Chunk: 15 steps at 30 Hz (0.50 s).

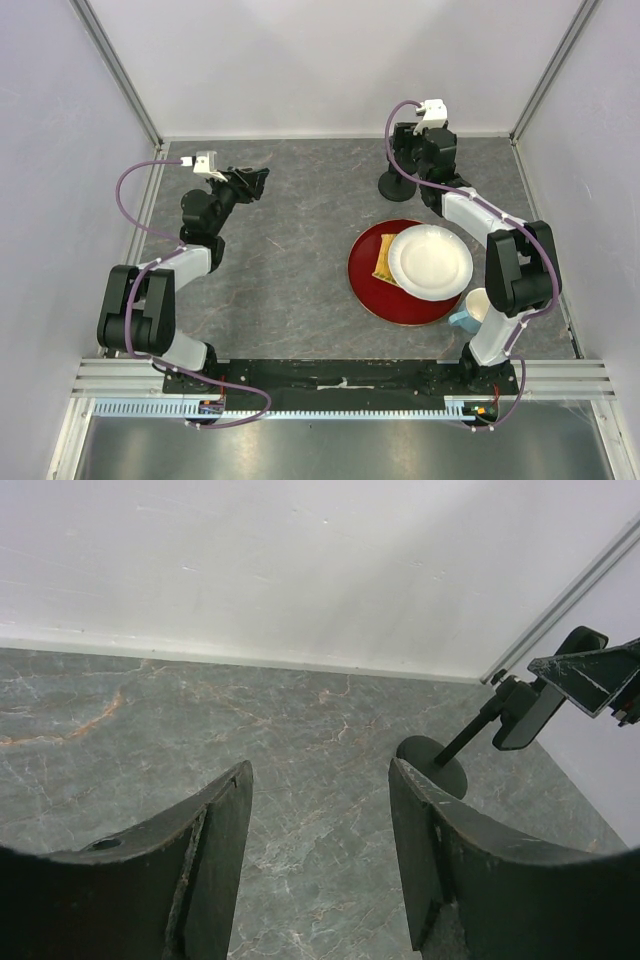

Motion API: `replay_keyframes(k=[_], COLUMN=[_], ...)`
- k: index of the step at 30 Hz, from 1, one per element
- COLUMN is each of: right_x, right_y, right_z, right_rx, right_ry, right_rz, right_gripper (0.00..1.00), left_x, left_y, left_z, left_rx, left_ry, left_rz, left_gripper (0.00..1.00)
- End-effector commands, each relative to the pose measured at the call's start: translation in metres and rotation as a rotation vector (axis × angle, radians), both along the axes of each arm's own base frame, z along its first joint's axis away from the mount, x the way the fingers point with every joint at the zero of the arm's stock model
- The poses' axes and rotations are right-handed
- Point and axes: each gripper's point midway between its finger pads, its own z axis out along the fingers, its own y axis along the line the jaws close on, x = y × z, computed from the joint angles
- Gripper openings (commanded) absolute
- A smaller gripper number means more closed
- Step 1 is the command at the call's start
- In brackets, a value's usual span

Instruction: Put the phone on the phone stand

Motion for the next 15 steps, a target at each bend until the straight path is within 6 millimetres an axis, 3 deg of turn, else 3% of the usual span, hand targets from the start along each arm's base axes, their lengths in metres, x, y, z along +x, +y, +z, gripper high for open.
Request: replay_keyframes(k=[1,3,5,10,15], right_x=[-0.004,-0.006,-0.012,-0.027,-0.048], right_y=[0.011,0.012,0.014,0.013,-0.006], right_z=[0.048,0.049,0.056,0.08,0.107], right_rx=[0.065,0.055,0.044,0.032,0.032], right_ry=[-0.101,-0.1,-0.106,-0.131,-0.136], right_rz=[0.04,0.036,0.025,0.0,-0.106], right_gripper=[0.67,0.87,0.98,0.98,0.98], left_x=[0.003,0.003,0.003,0.003,0.0], left_y=[-0.002,-0.002,-0.002,-0.002,-0.003], left_z=[0.024,0.024,0.023,0.023,0.029], left_rx=[-0.032,-0.034,-0.034,-0.038,-0.047], left_ry=[-0.071,-0.07,-0.069,-0.068,-0.077], left_rz=[-0.015,-0.014,-0.014,-0.018,-0.023], left_gripper=[0.63,0.63,0.63,0.63,0.63])
